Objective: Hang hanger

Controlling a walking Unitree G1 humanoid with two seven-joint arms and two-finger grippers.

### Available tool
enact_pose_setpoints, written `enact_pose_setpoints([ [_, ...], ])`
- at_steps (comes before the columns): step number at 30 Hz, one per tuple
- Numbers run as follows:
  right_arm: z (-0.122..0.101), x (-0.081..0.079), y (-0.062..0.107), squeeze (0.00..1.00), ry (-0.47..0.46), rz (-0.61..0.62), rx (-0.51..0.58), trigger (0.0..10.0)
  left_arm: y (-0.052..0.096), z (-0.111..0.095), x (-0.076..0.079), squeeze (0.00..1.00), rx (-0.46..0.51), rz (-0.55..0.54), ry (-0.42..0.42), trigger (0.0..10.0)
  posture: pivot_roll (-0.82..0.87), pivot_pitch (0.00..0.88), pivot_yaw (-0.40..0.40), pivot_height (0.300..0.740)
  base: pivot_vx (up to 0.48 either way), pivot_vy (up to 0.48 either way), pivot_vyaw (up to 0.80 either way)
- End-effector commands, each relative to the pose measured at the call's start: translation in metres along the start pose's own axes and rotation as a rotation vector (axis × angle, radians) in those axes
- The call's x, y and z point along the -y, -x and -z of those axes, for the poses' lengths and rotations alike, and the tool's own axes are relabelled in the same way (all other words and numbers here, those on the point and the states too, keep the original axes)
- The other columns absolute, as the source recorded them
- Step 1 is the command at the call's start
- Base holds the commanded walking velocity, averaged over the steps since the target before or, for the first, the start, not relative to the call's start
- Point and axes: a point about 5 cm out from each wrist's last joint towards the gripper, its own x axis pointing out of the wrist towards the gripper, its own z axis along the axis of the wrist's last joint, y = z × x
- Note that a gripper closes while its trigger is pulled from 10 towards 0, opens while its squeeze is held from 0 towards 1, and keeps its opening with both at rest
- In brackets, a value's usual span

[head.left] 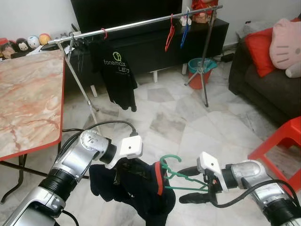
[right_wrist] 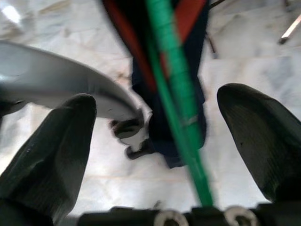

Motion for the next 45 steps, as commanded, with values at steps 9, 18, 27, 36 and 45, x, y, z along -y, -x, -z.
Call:
enact_pose_setpoints([
  [9,-0.013,0.018,-0.002,0.00,0.061,0.153,0.046,10.0,0.007,-0.004,-0.004,0.00,0.000,-0.018,-0.014,10.0,0.02,0.000,0.087,0.740,0.000,0.000,0.00],
  [18,-0.016,0.016,-0.008,0.00,0.047,0.117,0.103,0.0,0.007,-0.003,-0.004,0.00,-0.004,-0.020,-0.014,10.0,0.02,0.000,0.088,0.740,0.000,0.000,0.00],
  [27,-0.015,0.015,-0.009,0.00,0.043,0.092,0.117,0.0,0.007,-0.003,-0.004,0.00,-0.004,-0.019,-0.013,10.0,0.02,0.000,0.087,0.740,0.000,0.000,0.00],
  [36,-0.014,0.014,-0.012,0.00,0.033,0.079,0.121,0.0,0.007,-0.002,-0.003,0.00,-0.005,-0.014,-0.014,10.0,0.03,0.000,0.086,0.740,0.000,0.000,0.00],
  [45,-0.012,0.014,-0.014,0.00,0.018,0.072,0.129,0.0,0.007,-0.003,-0.005,0.00,-0.005,-0.015,-0.025,10.0,0.03,0.000,0.085,0.740,0.000,0.000,0.00],
])
